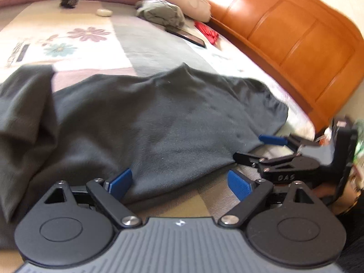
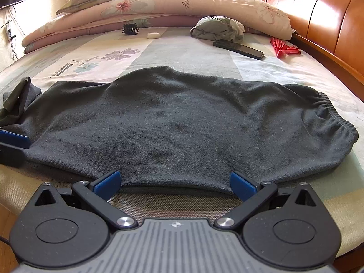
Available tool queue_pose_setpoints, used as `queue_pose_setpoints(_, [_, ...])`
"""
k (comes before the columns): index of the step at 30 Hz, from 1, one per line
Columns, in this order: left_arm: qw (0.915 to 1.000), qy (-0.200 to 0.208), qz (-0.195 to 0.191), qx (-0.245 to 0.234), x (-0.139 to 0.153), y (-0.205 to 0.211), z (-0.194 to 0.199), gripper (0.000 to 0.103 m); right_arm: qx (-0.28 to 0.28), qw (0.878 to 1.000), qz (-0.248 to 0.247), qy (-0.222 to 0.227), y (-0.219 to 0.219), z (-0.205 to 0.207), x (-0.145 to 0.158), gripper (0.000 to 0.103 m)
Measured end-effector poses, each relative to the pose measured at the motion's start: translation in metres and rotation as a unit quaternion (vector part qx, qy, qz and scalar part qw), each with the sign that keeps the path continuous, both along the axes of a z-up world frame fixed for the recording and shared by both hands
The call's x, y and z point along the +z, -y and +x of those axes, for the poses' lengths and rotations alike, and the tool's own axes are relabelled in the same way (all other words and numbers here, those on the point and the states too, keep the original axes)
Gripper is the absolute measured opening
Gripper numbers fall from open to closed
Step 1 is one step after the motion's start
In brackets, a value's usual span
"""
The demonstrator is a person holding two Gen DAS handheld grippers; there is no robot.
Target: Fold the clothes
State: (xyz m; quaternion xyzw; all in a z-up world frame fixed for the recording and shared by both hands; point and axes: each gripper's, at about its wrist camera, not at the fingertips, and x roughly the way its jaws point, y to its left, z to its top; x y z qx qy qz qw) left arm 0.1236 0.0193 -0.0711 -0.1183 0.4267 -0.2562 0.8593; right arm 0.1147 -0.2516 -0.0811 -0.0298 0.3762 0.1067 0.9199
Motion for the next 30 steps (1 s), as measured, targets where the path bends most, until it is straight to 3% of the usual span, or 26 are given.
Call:
queue_pose_setpoints(4, [0.9991, 0.021, -0.018, 0.031, 0.014, -0.028, -0.014, 0.091, -0.003, 1.0, 0.0, 0.002, -0.001, -0.001, 0.0, 0.103])
queue_pose_setpoints(10, [0.9926, 0.049, -0.003, 0.111, 0.026, -0.073, -0.021, 0.091, -0.008, 1.0, -0.002, 0.0, -0.002, -0.001, 0.0, 0.103])
queue_pose_setpoints(14, [0.9919, 0.043, -0.046, 0.11, 0.027, -0.083, -0.012, 0.091, -0.014, 1.0, -0.003, -0.002, -0.003, -0.001, 0.0, 0.103])
queue_pose_setpoints(18, [0.9926, 0.045, -0.086, 0.073, 0.022, -0.063, 0.011, 0.091, -0.018, 1.0, -0.004, -0.006, -0.004, -0.001, 0.001, 0.103])
queue_pose_setpoints(22, [0.9922, 0.042, -0.079, 0.087, 0.01, -0.043, 0.038, 0.091, -0.022, 1.0, -0.006, -0.009, -0.004, -0.001, 0.001, 0.103])
queue_pose_setpoints(25, [0.988, 0.031, -0.023, 0.149, 0.007, -0.041, 0.045, 0.091, -0.023, 1.0, -0.006, -0.012, -0.004, -0.003, 0.001, 0.103])
queue_pose_setpoints(30, [0.9721, 0.016, 0.044, 0.23, 0.015, -0.078, 0.021, 0.091, -0.023, 1.0, -0.008, -0.014, -0.004, -0.003, 0.002, 0.103])
